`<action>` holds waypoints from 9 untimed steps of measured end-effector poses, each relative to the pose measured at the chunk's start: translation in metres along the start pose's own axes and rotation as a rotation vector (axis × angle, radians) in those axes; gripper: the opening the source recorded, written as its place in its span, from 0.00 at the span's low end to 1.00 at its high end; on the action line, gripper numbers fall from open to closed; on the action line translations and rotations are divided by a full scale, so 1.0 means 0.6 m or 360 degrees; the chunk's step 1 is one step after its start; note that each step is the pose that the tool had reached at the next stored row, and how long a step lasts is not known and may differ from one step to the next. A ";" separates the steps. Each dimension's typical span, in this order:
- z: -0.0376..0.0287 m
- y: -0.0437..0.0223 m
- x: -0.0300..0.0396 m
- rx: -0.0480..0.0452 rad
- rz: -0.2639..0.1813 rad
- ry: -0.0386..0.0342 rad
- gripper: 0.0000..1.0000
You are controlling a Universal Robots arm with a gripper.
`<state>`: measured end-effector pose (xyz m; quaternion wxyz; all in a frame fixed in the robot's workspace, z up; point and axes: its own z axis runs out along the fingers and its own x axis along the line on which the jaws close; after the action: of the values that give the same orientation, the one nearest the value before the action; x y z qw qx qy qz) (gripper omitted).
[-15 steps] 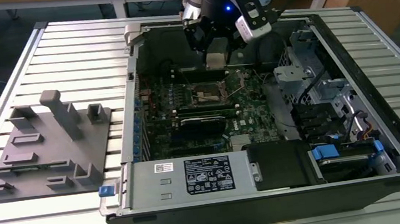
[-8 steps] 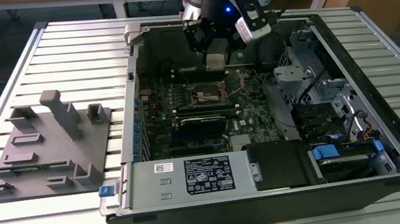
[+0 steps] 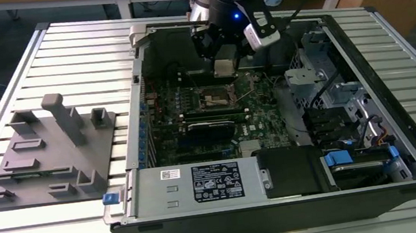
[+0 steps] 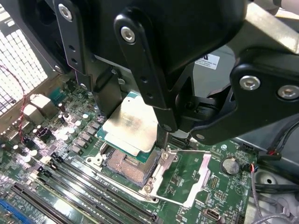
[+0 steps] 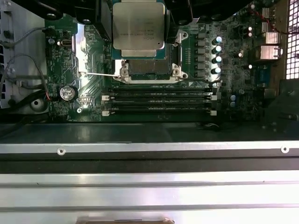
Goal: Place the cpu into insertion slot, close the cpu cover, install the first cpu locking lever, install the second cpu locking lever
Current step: 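Place the cpu into insertion slot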
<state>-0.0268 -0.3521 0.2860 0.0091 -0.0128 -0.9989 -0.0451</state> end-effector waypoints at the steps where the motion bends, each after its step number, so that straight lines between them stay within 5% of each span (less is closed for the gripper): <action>1: 0.001 0.000 0.000 0.0000 0.0000 0.0000 0.54; 9: 0.004 0.000 0.000 0.0000 0.0000 0.0000 0.54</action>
<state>-0.0268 -0.3521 0.2837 0.0091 -0.0128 -0.9989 -0.0450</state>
